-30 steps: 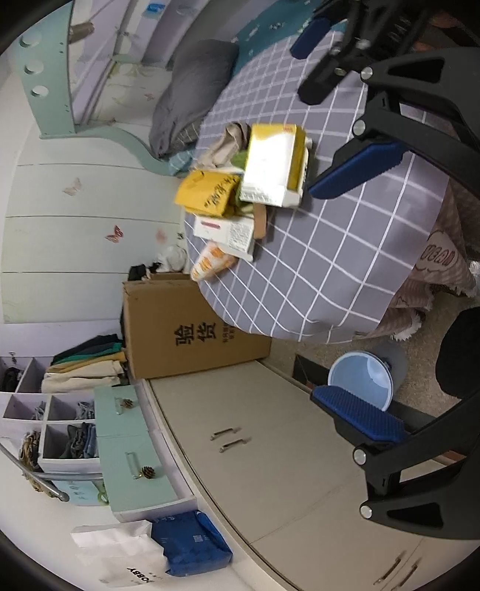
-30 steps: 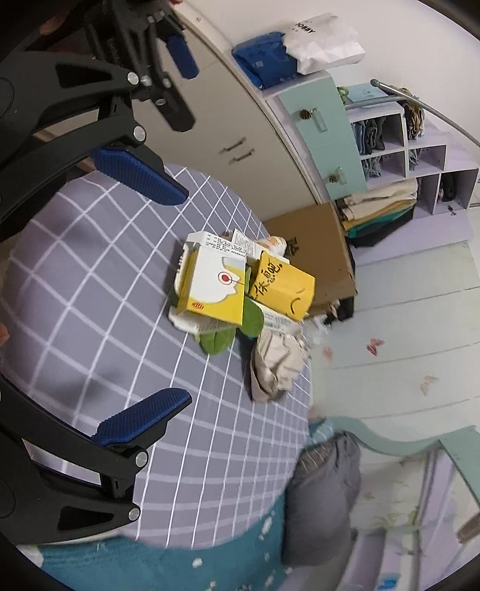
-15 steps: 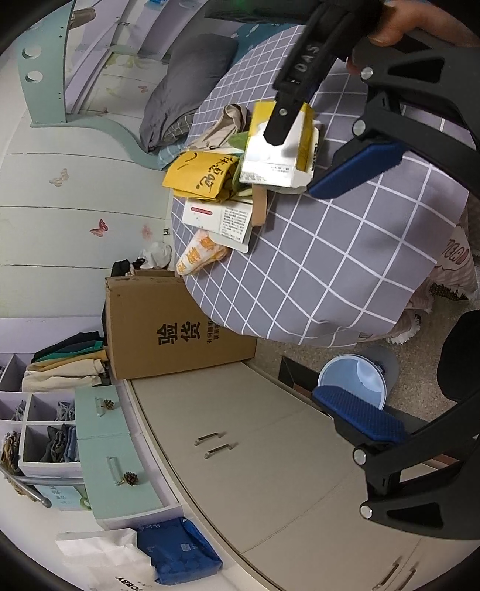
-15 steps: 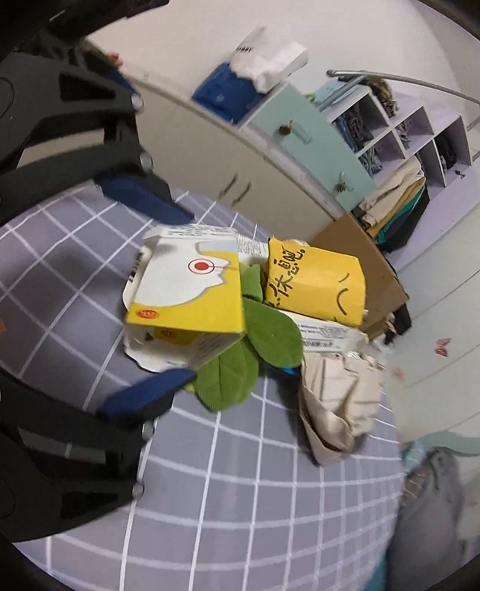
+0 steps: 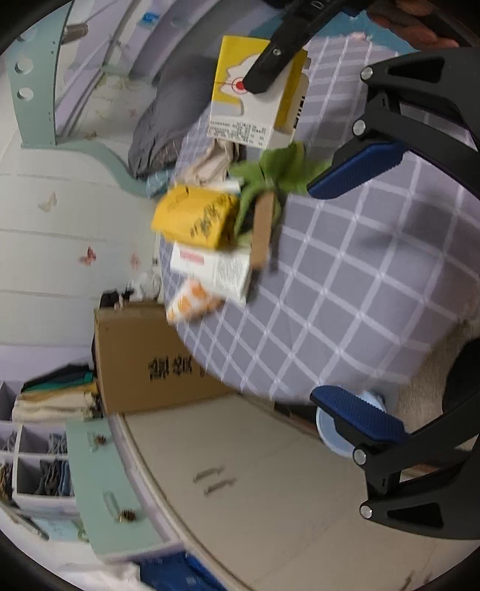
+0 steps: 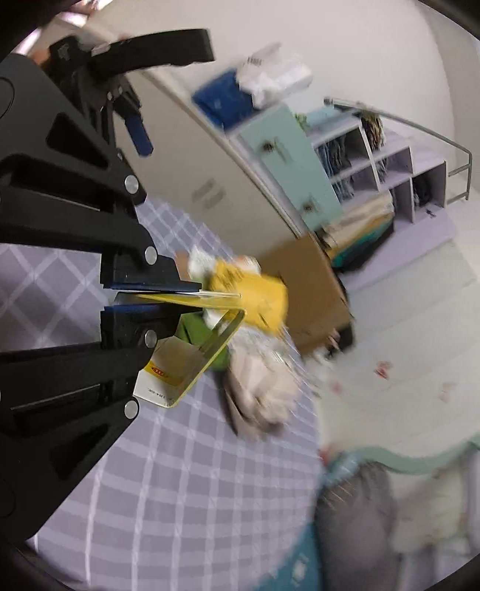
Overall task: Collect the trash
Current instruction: 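Grasp the green plant sprig with the left gripper while the right gripper holds the carton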
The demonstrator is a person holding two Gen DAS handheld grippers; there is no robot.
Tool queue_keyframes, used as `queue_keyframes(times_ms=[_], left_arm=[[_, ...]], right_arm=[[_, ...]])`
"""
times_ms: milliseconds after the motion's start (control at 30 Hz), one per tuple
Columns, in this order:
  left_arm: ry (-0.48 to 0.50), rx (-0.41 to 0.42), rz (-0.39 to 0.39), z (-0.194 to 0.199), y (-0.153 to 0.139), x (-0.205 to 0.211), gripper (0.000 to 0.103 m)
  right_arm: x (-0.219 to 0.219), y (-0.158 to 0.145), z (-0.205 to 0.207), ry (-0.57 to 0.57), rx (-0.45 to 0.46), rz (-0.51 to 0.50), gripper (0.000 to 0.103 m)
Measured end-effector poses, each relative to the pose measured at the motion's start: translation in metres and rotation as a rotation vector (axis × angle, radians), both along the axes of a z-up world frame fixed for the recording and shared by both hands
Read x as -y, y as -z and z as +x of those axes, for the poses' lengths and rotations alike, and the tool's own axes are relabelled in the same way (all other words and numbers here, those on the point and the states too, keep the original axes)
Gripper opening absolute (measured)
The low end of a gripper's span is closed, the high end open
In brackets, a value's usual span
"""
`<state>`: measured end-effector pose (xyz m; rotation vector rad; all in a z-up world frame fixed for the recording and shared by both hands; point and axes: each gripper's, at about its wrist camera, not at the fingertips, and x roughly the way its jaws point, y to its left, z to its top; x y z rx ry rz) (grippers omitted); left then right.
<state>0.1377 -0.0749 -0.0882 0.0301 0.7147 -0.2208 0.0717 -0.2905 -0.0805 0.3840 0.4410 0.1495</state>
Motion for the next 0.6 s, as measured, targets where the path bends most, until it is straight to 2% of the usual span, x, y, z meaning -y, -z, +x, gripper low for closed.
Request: queue_keyframes(times_ms=[167,333,400,467,533,600], left_arm=[[0.098,-0.045,-0.036,0.023,0.005,0.040,0.099],[0.143,-0.081,-0.035,0.049,0.017,0.077,0.098],[0.143,-0.102,-0.014,0.059,0.024,0.088,0.090],[0.151,-0.137,-0.004,0.068,0.031,0.096,0.073],[0.153,-0.166,-0.012,0.074,0.037,0.099,0.065],[0.150,-0.170,-0.023,0.078,0.039,0.100,0.051]], right_arm=[[0.016,0.006,-0.003,0.127,-0.008,-0.099,0.005],[0.031,0.019,-0.002,0.163,-0.027,-0.104,0.005],[0.034,0.022,-0.001,0.167,-0.031,-0.103,0.005],[0.037,0.025,0.001,0.171,-0.035,-0.101,0.005],[0.037,0.026,0.003,0.166,-0.040,-0.097,0.005],[0.037,0.027,0.003,0.162,-0.041,-0.100,0.005]])
